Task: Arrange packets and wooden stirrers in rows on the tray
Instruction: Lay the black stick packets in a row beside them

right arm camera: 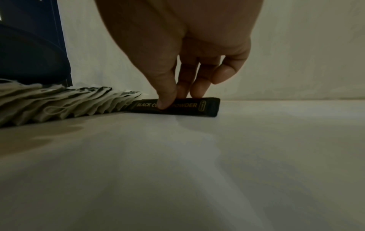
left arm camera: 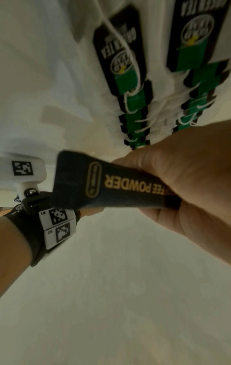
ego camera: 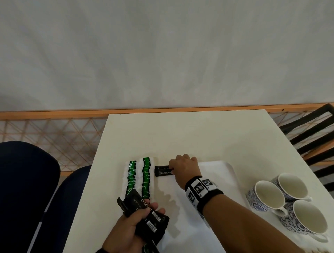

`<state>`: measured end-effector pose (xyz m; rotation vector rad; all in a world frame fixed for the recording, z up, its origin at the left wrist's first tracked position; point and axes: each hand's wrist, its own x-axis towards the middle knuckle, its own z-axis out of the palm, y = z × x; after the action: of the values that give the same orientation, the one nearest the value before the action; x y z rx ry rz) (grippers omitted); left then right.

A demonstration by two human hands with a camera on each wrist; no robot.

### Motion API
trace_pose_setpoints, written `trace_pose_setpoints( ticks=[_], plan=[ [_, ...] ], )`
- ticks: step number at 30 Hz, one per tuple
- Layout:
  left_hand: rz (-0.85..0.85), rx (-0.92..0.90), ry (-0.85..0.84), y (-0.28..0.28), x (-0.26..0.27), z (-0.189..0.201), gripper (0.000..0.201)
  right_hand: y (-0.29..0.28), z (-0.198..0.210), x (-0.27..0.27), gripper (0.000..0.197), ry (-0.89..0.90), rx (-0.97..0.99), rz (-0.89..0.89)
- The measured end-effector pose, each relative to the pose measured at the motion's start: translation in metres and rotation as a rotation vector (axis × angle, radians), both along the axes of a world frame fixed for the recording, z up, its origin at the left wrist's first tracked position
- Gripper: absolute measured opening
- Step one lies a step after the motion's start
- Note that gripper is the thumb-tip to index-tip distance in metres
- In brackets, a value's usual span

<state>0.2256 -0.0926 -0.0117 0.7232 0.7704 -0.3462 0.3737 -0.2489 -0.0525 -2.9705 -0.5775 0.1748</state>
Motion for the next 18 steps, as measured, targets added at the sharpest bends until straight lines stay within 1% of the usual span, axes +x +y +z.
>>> trace_pose_setpoints(
  ticks=[3, 6, 7, 8, 10, 12, 14, 16, 18],
  plan=[
    [-0.007, -0.021, 0.012, 0.001, 0.000, 0.001, 0.023, 0.001, -0.001, -0.001, 0.021, -0.008, 0.005, -0.003],
    [-0.056, -0.048, 0.024, 0.003, 0.001, 0.005, 0.038, 0.001, -0.001, -0.001, 0.018, -0.009, 0.026, -0.002],
    [-0.071, -0.051, 0.025, 0.002, 0.001, 0.007, 0.040, 0.000, -0.001, -0.002, 0.017, -0.011, 0.039, -0.001],
    [-0.077, -0.046, 0.022, 0.002, 0.001, 0.008, 0.039, 0.000, -0.001, -0.003, 0.017, -0.015, 0.053, -0.001],
    [-0.071, -0.032, 0.004, 0.000, 0.002, 0.011, 0.030, -0.001, 0.002, -0.006, 0.017, -0.015, 0.085, -0.012],
    [-0.076, -0.011, 0.001, -0.002, 0.004, 0.013, 0.022, -0.001, 0.007, -0.011, 0.018, 0.001, 0.165, -0.031],
    [-0.089, 0.012, -0.001, -0.003, 0.006, 0.012, 0.023, 0.000, 0.018, -0.018, 0.018, 0.106, 0.340, -0.040],
    [-0.088, 0.049, -0.003, -0.003, 0.007, 0.010, 0.030, -0.001, 0.031, -0.030, 0.022, 0.338, 0.535, -0.018],
    [-0.099, 0.071, -0.027, -0.004, 0.008, 0.007, 0.034, -0.002, 0.045, -0.046, 0.024, 0.583, 0.651, 0.030]
  ],
)
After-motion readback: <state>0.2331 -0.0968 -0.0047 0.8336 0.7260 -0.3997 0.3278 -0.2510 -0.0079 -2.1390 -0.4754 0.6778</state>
